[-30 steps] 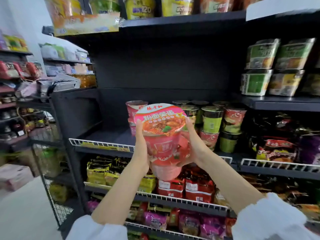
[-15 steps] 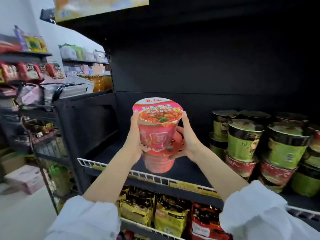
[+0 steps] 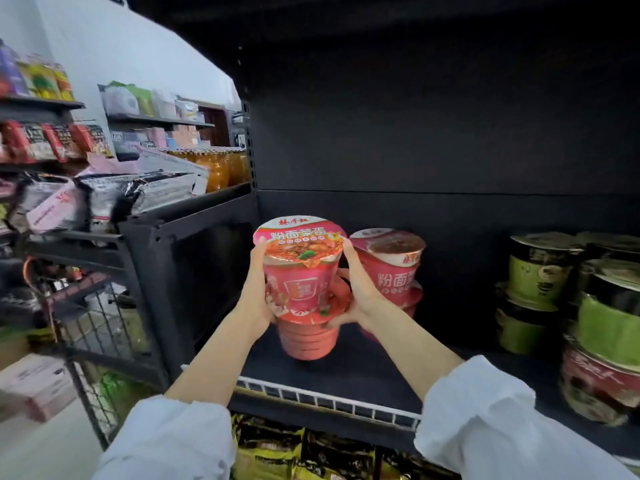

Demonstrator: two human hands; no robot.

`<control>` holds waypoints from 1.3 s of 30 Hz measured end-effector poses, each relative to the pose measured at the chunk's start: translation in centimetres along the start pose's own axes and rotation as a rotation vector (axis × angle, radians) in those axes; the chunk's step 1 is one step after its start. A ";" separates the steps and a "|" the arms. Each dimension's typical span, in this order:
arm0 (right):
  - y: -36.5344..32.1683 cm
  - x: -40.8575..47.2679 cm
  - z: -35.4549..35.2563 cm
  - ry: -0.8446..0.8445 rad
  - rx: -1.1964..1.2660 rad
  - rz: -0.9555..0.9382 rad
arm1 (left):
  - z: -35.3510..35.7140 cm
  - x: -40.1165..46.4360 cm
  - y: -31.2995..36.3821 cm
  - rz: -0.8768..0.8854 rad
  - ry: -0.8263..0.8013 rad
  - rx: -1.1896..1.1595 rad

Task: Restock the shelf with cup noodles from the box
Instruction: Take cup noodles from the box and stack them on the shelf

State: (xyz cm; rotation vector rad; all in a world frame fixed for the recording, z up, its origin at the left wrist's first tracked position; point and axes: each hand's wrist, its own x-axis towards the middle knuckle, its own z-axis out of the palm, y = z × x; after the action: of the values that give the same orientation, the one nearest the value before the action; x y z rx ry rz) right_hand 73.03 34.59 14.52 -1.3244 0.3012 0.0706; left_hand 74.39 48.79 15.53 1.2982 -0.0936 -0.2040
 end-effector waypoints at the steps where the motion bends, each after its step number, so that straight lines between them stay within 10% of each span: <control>1: -0.2 0.7 1.0 0.018 -0.002 0.000 | -1.0 1.1 0.3 -0.009 -0.010 0.013; 23: 0.8 11.0 7.3 0.245 -0.110 -0.119 | -6.5 14.2 -1.6 -0.096 -0.026 0.291; 30: 0.8 6.3 4.5 0.239 -0.200 -0.197 | -4.5 10.1 -2.6 0.453 0.362 0.682; 39: 3.1 -5.2 -5.7 0.327 -0.643 -0.524 | 5.2 -0.9 -6.0 0.562 -0.134 1.090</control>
State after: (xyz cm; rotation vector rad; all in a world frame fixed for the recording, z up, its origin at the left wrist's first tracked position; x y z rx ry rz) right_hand 66.33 30.50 11.75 -2.0210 0.2015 -0.5351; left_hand 72.01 42.55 11.21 2.2665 -0.7549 0.2975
